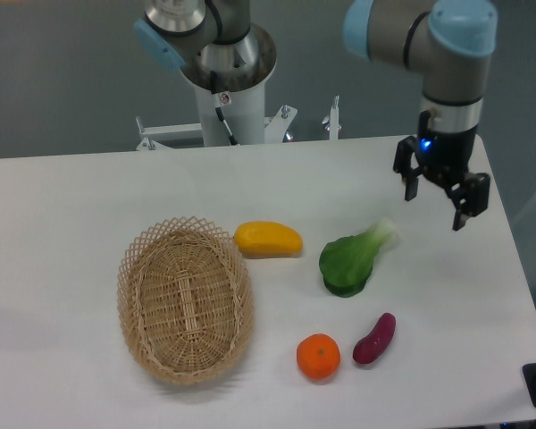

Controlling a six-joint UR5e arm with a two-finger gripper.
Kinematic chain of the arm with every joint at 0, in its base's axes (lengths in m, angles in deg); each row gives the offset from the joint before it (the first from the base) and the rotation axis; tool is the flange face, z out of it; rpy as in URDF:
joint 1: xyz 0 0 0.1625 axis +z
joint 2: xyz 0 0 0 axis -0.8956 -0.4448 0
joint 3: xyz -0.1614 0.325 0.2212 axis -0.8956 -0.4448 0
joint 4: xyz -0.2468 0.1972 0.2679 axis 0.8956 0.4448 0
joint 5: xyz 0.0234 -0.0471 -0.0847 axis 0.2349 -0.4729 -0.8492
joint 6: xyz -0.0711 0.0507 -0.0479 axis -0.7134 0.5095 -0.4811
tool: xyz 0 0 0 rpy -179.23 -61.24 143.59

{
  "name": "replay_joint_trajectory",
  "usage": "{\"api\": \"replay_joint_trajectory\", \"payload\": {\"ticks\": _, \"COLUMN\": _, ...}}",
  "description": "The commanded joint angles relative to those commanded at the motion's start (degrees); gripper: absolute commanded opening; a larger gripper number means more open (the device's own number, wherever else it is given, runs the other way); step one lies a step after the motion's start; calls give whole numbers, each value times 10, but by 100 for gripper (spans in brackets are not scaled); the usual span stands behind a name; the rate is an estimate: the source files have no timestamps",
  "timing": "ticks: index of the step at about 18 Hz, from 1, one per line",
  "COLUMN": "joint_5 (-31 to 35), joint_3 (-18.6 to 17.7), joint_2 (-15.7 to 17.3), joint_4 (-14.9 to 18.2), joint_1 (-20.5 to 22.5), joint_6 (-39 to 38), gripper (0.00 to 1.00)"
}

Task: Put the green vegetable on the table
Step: 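Open the gripper and lift it up away from the bok choy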

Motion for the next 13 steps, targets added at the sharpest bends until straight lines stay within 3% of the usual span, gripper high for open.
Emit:
{"api": "replay_joint_trajectory", "payload": {"ticks": 6, "joint_5": -3, "joint_3": 4, "joint_2": 2, "joint_4": 55, "joint_1": 63, "joint_6": 171, "gripper": 100}}
{"api": "replay_joint_trajectory", "payload": {"ticks": 13, "joint_5": -1, "joint_3": 1, "joint_2": 5, "joint_4": 50, "joint_1": 62, "joint_6": 178, "gripper": 100}}
